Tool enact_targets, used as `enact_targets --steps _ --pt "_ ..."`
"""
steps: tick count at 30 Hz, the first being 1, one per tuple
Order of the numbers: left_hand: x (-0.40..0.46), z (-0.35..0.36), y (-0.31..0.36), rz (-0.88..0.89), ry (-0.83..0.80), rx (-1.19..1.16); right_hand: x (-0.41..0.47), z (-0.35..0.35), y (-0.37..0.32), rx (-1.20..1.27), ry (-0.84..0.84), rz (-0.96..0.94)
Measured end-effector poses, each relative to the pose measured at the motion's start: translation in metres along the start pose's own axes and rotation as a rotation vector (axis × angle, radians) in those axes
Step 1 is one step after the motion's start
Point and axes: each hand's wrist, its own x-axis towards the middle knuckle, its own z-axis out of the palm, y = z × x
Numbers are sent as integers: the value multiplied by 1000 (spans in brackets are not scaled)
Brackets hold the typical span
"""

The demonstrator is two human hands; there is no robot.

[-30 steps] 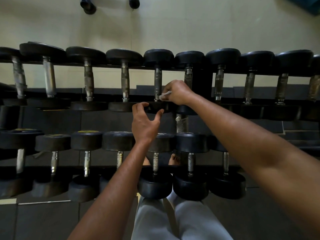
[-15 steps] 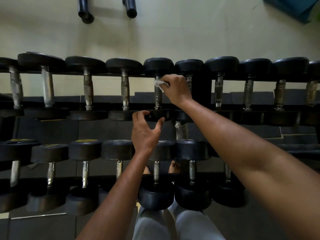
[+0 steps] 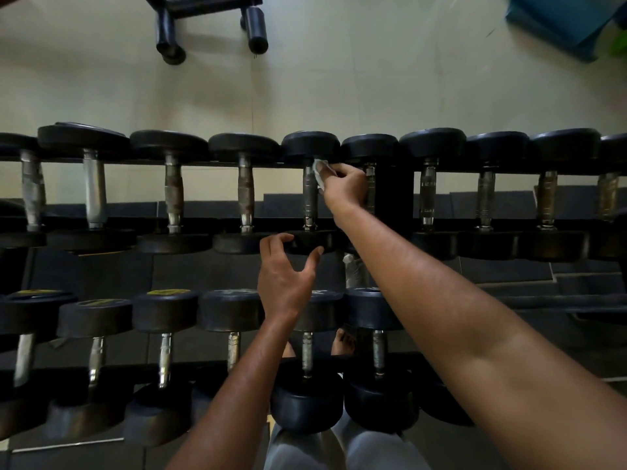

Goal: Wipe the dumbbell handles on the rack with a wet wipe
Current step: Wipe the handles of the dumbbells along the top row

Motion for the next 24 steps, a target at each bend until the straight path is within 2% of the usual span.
enact_targets --steps 3,10,12,16,24 --pt "0 0 -1 4 2 -4 5 3 -1 178 -29 195" --pt "0 1 -2 13 3 -13 10 -8 -15 196 -197 263" --pt "0 0 0 11 4 -7 12 -13 -17 89 -227 267" --pt "0 -1 2 4 0 -7 5 -32 -6 -275 -352 236" --pt "0 2 0 4 -1 3 -13 -50 6 -737 -533 -9"
